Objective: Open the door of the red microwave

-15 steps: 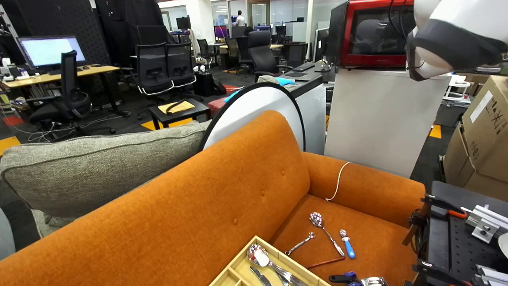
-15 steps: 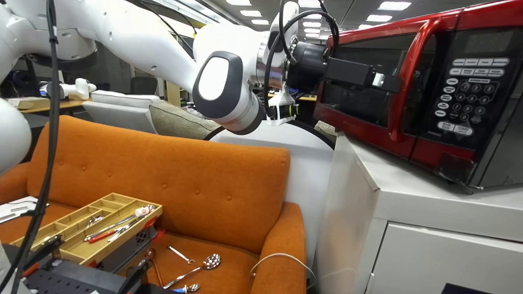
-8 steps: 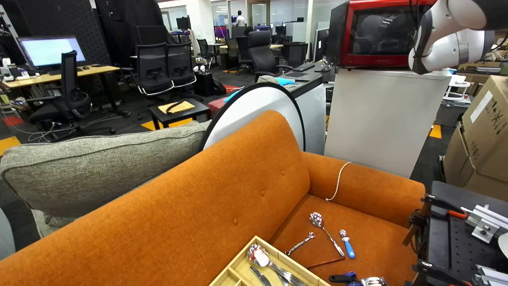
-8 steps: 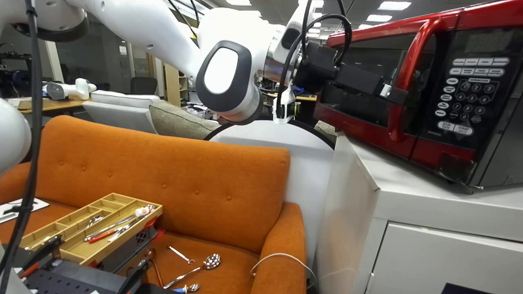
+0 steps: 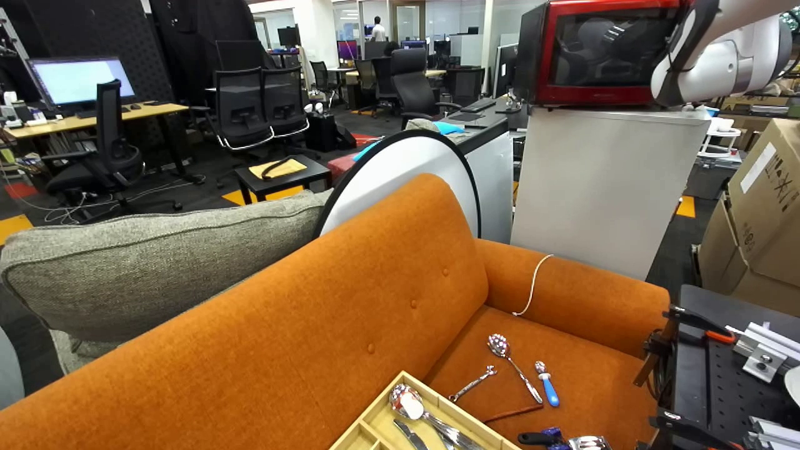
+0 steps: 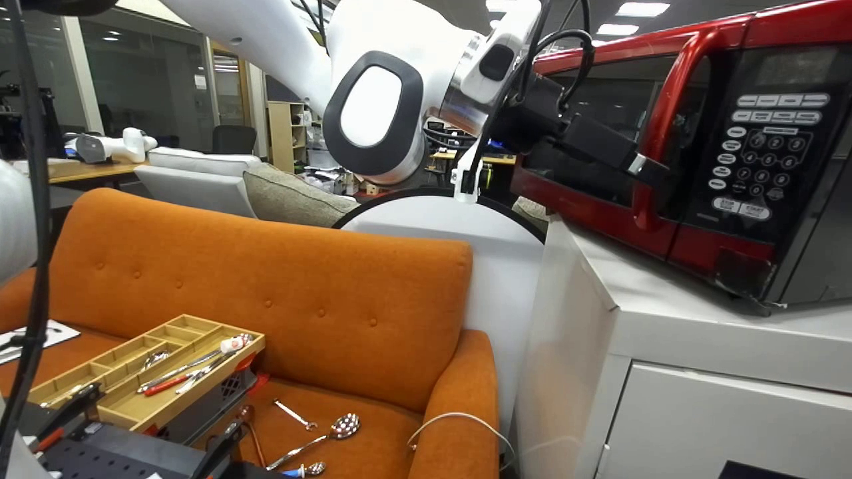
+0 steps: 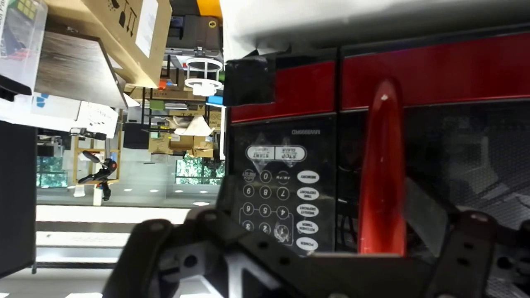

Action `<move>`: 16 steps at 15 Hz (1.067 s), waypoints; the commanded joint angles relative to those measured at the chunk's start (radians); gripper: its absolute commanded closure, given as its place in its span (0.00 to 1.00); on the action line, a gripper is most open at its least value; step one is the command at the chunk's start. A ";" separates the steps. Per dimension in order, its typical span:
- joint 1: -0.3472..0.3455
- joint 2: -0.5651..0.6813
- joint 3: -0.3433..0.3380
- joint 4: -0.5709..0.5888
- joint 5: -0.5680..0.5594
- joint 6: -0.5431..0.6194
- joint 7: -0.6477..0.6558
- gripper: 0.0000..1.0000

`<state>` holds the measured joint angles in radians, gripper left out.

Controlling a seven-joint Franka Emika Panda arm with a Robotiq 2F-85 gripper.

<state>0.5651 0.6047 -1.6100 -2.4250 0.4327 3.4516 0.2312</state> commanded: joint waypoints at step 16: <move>-0.073 0.003 0.088 0.079 0.032 -0.025 -0.019 0.00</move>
<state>0.5413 0.5437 -1.5618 -2.3882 0.4278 3.4503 0.1989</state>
